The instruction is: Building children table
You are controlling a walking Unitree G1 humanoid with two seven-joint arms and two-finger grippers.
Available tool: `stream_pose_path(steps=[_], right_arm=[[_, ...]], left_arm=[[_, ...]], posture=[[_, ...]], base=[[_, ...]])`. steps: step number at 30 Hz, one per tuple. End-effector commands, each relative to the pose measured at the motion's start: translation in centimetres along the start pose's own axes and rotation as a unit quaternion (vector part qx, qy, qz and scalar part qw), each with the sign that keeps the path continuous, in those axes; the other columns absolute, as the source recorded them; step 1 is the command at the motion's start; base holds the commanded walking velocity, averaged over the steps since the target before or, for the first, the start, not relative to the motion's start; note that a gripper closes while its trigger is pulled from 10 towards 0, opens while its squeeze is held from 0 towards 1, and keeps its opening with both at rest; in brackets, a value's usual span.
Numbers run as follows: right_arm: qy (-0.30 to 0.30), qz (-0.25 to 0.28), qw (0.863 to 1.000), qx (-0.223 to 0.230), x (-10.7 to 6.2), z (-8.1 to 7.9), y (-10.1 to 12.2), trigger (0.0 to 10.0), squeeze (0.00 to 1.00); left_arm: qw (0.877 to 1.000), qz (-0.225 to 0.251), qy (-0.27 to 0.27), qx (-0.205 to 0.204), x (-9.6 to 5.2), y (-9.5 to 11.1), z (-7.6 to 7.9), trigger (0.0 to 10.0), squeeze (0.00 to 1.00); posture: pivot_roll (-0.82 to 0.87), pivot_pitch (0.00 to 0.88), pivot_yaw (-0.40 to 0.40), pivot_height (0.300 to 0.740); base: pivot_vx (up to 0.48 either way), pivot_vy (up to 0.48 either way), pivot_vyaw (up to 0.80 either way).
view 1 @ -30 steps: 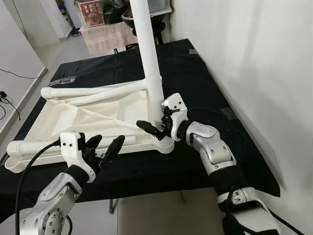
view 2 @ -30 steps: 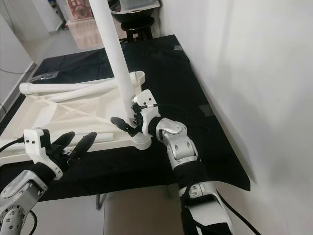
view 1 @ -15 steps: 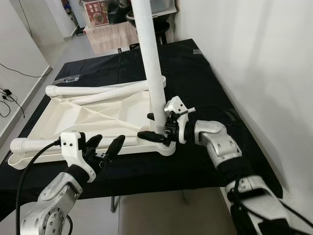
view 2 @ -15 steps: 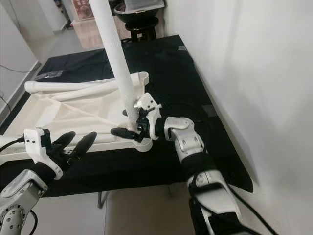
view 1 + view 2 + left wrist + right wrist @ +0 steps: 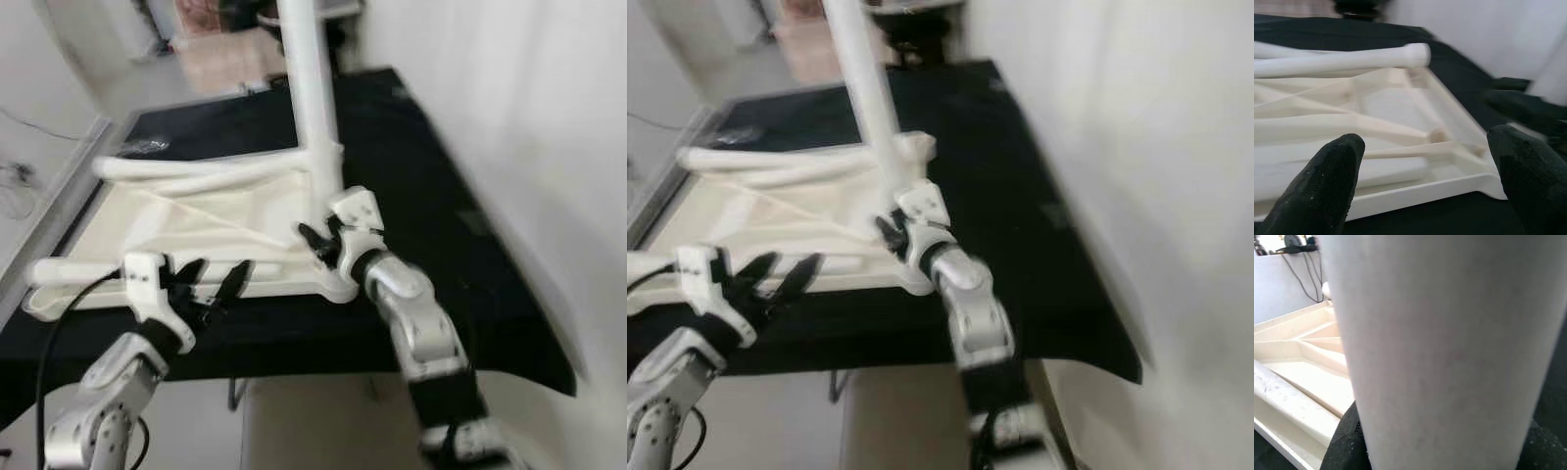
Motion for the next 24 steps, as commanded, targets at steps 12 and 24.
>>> stream_pose_path(steps=[12, 24], right_arm=[[0.047, -0.033, 0.998, 0.006, 1.1, 0.9, -1.1, 10.0, 1.0], [0.302, -0.017, 0.953, 0.006, 1.3, 0.7, 0.6, 10.0, 0.0]], left_arm=[[1.0, -0.01, 0.014, 0.001, -0.6, -0.8, -0.4, 10.0, 0.0], [1.0, -0.011, 0.01, -0.003, -0.6, -1.3, 0.1, 10.0, 0.0]], posture=[[-0.03, 0.051, 0.115, 0.74], [-0.02, 0.034, 0.097, 0.74]], base=[[0.0, 0.0, 0.0], [0.0, 0.0, 0.0]])
Point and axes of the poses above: a point about 5 cm out from each wrist's last joint towards the gripper, its own x axis pointing out of the wrist towards the gripper, its own y axis along the axis of the wrist's last joint, z = x × y, the point moved 3 cm from there along x, pointing out of the wrist towards the gripper, and after that the axes turned 7 degrees about x, right-handed, at the moved point
